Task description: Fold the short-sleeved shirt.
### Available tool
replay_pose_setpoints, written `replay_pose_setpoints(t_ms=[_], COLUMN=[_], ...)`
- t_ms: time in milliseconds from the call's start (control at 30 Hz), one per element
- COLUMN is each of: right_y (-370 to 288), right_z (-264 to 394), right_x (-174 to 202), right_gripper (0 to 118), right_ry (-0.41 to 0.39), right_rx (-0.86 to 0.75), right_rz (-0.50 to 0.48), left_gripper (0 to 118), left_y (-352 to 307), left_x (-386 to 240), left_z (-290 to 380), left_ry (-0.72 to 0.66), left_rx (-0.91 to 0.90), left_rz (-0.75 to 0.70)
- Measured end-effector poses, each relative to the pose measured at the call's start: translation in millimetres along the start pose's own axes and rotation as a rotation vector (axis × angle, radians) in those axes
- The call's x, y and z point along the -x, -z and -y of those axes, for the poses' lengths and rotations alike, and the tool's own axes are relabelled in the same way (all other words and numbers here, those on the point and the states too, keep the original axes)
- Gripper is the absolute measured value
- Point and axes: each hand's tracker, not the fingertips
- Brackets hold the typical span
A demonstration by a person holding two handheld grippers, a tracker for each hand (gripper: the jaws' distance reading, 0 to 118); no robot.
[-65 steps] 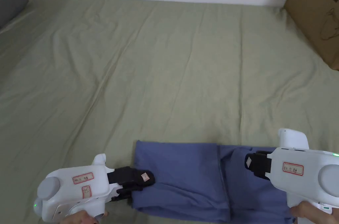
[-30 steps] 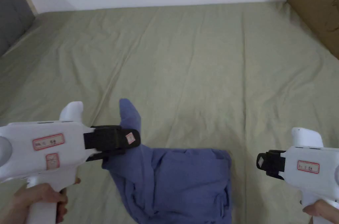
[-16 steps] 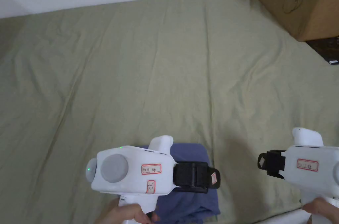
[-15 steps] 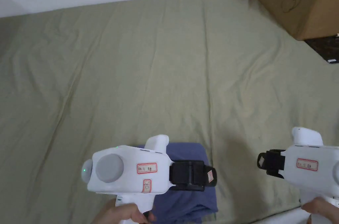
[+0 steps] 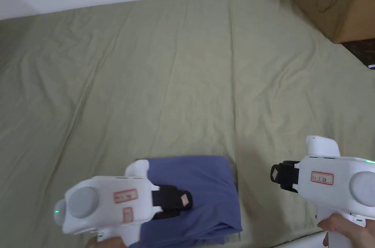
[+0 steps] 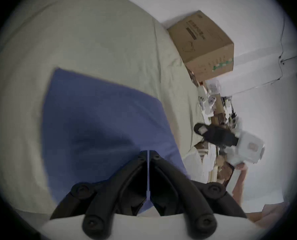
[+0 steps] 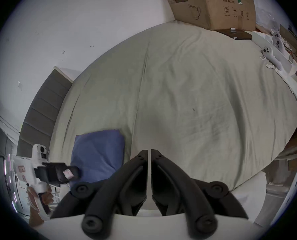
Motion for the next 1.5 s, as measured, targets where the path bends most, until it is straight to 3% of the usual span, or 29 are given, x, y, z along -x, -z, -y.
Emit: replay_pose_setpoints(t_ms=[300, 567, 700, 867, 1133, 1300, 1333, 1433, 1467, 1500], right_y=[-10.2, -11.6, -12.9, -9.7, 48.2, 102.0, 105.1, 103.1, 101.5, 101.8], right_z=[-0.1, 0.5, -1.0, -7.0, 11.2, 36.2, 37.7, 26.3, 24.5, 23.8], right_x=[-13.7, -10.9, 1.5, 35.0, 109.6, 120.4, 119.8, 117.3, 116.3, 115.9], right_gripper=[3, 3, 3, 3, 3, 3, 3, 3, 3, 3], right_ry=[0.025, 0.034, 0.015, -0.094, -0.287, -0.366, -0.365, -0.332, -0.328, -0.328], right_rx=[-0.017, -0.017, -0.009, -0.004, 0.127, 0.262, 0.254, 0.262, 0.266, 0.268], right_rz=[0.018, 0.025, 0.002, -0.06, -0.166, -0.068, -0.076, -0.101, -0.104, -0.106], left_gripper=[0, 0, 0, 0, 0, 0, 2, 23, 23, 51], left_y=[78.6, 88.7, 61.4, -18.3, -109.2, -109.0, -105.9, -93.0, -89.0, -85.4], left_x=[-35.7, -64.2, -60.7, -18.3, 93.0, 118.3, 121.2, 126.2, 127.2, 127.7], left_z=[23.4, 31.9, 26.6, 11.2, 23.8, 35.1, 34.9, 29.4, 24.9, 20.4], left_ry=[0.102, 0.166, 0.163, 0.106, -0.154, -0.209, -0.217, -0.249, -0.26, -0.259], left_rx=[0.164, 0.219, 0.178, -0.002, -0.196, -0.196, -0.192, -0.2, -0.207, -0.202], left_rz=[0.017, 0.087, 0.133, 0.145, 0.059, 0.069, 0.095, 0.145, 0.162, 0.167])
